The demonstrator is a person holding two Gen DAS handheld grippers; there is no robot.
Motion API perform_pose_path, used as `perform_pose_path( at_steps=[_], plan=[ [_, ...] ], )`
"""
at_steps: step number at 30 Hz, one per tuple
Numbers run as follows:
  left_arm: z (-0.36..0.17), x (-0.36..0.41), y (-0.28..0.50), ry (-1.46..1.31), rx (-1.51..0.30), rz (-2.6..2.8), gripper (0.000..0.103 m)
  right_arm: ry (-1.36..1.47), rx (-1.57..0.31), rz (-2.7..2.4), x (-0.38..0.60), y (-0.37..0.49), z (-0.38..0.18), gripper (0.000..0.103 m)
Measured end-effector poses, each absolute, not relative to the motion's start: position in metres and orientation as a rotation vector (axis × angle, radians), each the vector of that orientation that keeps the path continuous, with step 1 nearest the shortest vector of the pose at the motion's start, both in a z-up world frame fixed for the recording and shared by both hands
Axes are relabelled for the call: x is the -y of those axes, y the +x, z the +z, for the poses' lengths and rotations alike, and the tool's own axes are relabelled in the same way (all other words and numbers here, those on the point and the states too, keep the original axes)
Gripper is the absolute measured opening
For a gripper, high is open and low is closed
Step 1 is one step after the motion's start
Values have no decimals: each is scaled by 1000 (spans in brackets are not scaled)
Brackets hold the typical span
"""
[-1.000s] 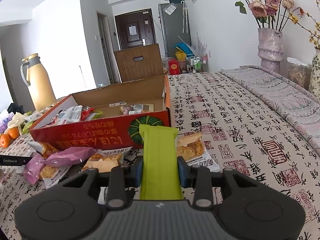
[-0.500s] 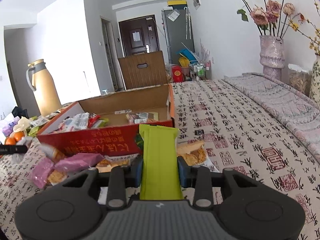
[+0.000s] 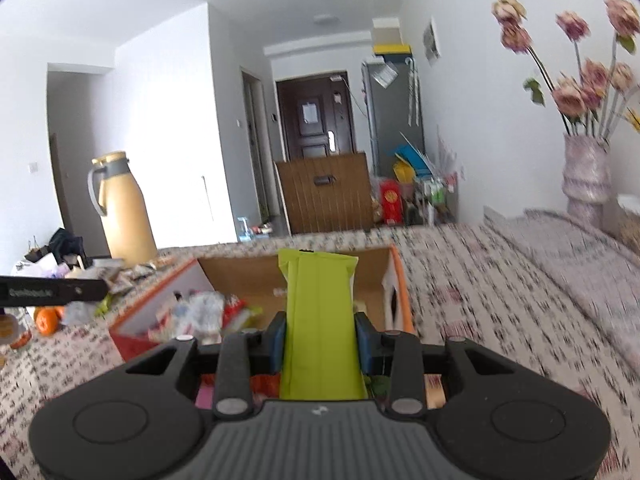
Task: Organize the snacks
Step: 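Carry both packets over the box and open both grippers, then move both tools back toward the snack pile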
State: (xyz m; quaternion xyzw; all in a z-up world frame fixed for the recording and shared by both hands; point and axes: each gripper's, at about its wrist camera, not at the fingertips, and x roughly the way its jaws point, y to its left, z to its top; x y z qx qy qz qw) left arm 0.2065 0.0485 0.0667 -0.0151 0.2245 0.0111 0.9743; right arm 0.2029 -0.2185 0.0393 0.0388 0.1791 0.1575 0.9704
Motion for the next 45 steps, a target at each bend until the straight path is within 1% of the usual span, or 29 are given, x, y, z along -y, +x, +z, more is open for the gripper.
perform_pose_path(
  at_steps=[6, 11, 19, 32, 33, 35, 37, 38, 39, 40, 41, 42, 43, 44, 45],
  plan=[
    [73, -29, 231, -38, -446, -8, 42, 62, -312, 347, 204, 231, 58, 34],
    [69, -19, 256, -50, -456, -2, 42, 69, -311, 354, 195, 260, 62, 34],
    [42, -18, 295, -67, -508, 25, 42, 99, -365, 334, 192, 304, 39, 34],
    [20, -31, 306, -105, -547, 34, 43, 109, -458, 322, 195, 329, 9, 34],
    [20, -31, 305, -108, -545, 36, 44, 111, -459, 319, 196, 329, 8, 35],
    [21, -32, 304, -118, -541, 42, 52, 120, -464, 311, 198, 330, 7, 37],
    [23, -34, 302, -124, -531, 51, 65, 125, -463, 294, 200, 329, 8, 39],
    [24, -34, 300, -125, -524, 57, 70, 130, -459, 291, 202, 328, 8, 39],
    [25, -34, 298, -126, -517, 64, 81, 136, -454, 293, 203, 328, 9, 47],
    [26, -33, 297, -127, -509, 70, 87, 140, -447, 290, 204, 326, 9, 62],
    [27, -34, 296, -129, -501, 74, 88, 142, -437, 286, 205, 324, 10, 70],
    [28, -34, 295, -132, -497, 75, 95, 146, -429, 283, 206, 323, 12, 83],
    [29, -35, 294, -136, -494, 78, 103, 149, -422, 284, 207, 321, 13, 90],
    [30, -35, 293, -139, -486, 83, 103, 151, -417, 286, 208, 320, 14, 91],
    [31, -35, 292, -139, -482, 83, 103, 153, -415, 287, 208, 319, 15, 97]
  ],
)
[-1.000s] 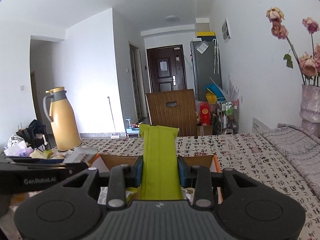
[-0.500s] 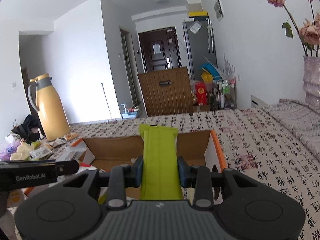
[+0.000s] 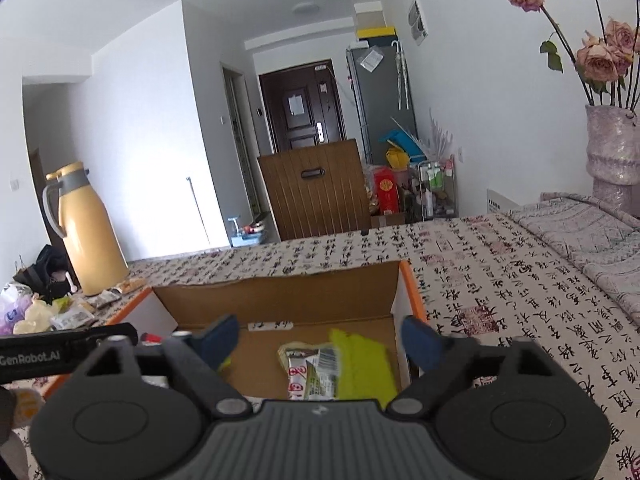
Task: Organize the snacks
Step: 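Move both tools back toward the snack pile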
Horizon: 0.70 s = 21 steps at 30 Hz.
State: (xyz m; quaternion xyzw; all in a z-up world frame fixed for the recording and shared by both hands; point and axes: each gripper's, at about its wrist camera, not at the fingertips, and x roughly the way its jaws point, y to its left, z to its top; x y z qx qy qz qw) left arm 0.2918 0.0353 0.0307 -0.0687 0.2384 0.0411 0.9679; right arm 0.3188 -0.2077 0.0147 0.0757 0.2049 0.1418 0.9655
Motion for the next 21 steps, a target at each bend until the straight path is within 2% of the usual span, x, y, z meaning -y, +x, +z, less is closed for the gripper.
perform_pose_path(
  at_steps=[1, 2, 21],
  plan=[
    [31, -36, 291, -142, -479, 79, 103, 152, -412, 287, 208, 318, 15, 103],
    [32, -36, 291, -144, -477, 79, 103, 151, -408, 290, 207, 316, 16, 103],
    [49, -31, 279, -148, -454, 108, 103, 114, -356, 280, 204, 299, 36, 103]
  ],
)
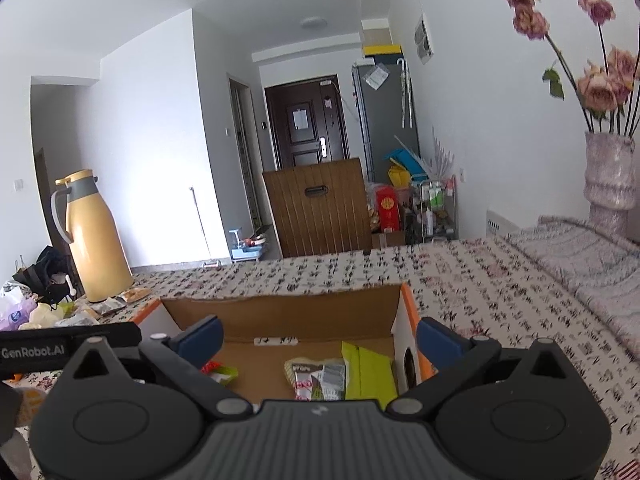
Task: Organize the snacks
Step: 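Move both tools back toward the snack pile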
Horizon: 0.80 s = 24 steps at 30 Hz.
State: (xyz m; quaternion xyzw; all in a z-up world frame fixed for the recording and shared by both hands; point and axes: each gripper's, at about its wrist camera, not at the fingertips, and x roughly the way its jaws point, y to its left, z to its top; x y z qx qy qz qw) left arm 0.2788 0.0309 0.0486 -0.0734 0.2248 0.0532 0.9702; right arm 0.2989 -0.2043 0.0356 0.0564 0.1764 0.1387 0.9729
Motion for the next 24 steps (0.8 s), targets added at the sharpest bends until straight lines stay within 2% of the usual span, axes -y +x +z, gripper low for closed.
perform_pose_path(
  at_steps=[14, 24],
  plan=[
    [66, -22, 227, -149, -438, 114, 103, 91, -357, 269, 217, 248, 51, 103],
    [50, -22, 192, -141, -486, 122, 103, 58, -413, 271, 233, 209, 37, 103]
  ],
)
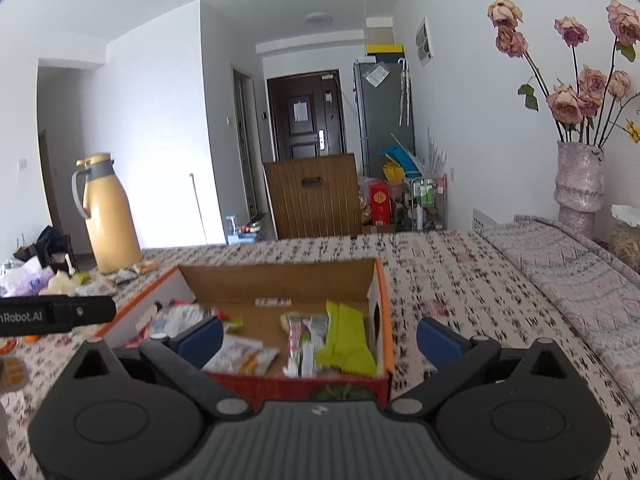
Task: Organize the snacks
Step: 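Move both tools back toward the snack pile, then grasp a white cracker packet with the right gripper and lift it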
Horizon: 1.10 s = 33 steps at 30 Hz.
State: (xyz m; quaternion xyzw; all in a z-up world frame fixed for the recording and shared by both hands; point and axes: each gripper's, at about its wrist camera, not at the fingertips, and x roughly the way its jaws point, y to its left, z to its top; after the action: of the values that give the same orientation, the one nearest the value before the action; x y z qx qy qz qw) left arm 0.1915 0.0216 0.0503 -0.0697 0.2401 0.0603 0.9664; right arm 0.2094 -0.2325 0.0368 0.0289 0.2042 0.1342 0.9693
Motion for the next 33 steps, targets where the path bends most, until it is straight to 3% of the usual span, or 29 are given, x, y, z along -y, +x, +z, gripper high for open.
perform_pose_path(
  at_steps=[33],
  plan=[
    [-23, -33, 120, -170, -654, 76, 103, 28, -672, 246, 265, 139, -55, 103]
  ],
)
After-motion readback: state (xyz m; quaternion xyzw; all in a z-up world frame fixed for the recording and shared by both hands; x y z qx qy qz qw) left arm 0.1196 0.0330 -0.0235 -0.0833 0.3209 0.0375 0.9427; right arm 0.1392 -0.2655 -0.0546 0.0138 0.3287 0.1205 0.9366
